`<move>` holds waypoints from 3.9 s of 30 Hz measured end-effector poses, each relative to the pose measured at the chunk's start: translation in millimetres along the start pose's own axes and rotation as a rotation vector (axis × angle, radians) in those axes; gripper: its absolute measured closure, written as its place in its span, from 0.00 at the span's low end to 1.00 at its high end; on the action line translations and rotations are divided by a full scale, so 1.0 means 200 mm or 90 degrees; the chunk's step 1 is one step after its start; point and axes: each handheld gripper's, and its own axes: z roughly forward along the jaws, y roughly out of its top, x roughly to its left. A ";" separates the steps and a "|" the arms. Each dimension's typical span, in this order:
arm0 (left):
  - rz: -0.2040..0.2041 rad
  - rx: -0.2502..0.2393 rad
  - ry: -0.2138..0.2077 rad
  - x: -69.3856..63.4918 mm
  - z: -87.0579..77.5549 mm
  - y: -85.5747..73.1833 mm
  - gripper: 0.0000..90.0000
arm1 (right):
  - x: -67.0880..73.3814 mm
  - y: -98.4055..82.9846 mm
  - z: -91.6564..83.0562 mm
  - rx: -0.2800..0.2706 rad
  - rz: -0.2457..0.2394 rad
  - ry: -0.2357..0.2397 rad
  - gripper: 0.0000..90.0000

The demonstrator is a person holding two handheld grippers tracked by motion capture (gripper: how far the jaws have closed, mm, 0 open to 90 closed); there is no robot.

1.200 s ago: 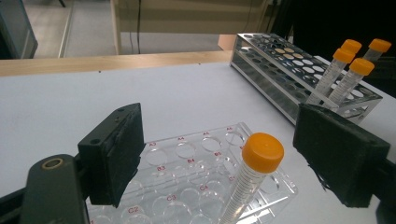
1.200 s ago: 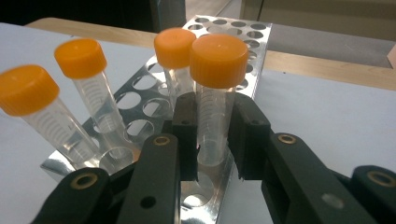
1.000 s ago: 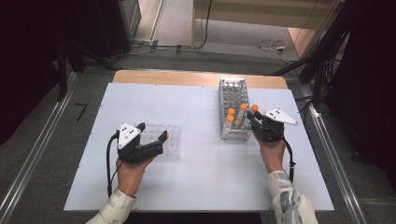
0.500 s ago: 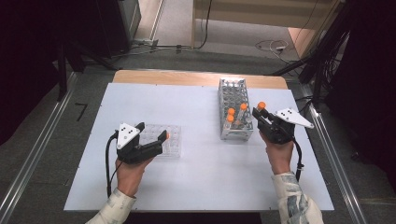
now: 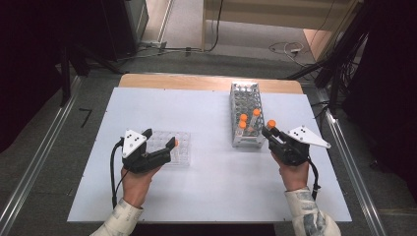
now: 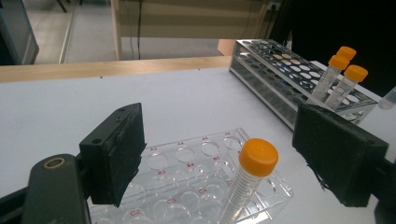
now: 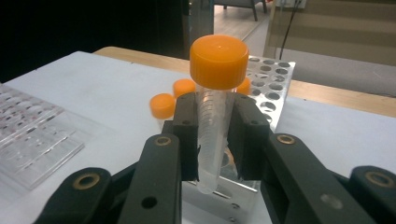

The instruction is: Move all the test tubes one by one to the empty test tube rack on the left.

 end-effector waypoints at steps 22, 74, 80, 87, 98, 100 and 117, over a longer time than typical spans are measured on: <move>0.009 -0.007 -0.025 -0.05 -0.01 0.01 0.19 | 0.27 -0.07 0.04 0.035 -0.054 0.085 0.80; 0.086 0.033 -0.229 -0.45 0.09 -0.05 0.57 | 0.62 -0.15 0.16 0.096 -0.114 0.219 0.80; 0.094 0.036 -0.226 -0.45 0.10 -0.06 0.68 | 0.63 -0.15 0.15 0.097 -0.106 0.229 0.80; 0.102 0.041 -0.224 -0.46 0.10 -0.06 0.73 | 0.64 -0.15 0.15 0.095 -0.106 0.234 0.80; 0.098 0.027 -0.218 -0.45 0.09 -0.06 0.77 | 0.64 -0.15 0.15 0.092 -0.101 0.248 0.67; 0.094 0.026 -0.218 -0.44 0.08 -0.05 0.77 | 0.63 -0.14 0.15 0.095 -0.103 0.258 0.54; 0.063 0.001 -0.201 -0.34 -0.01 0.03 0.77 | 0.57 -0.14 0.15 0.105 -0.077 0.244 0.26</move>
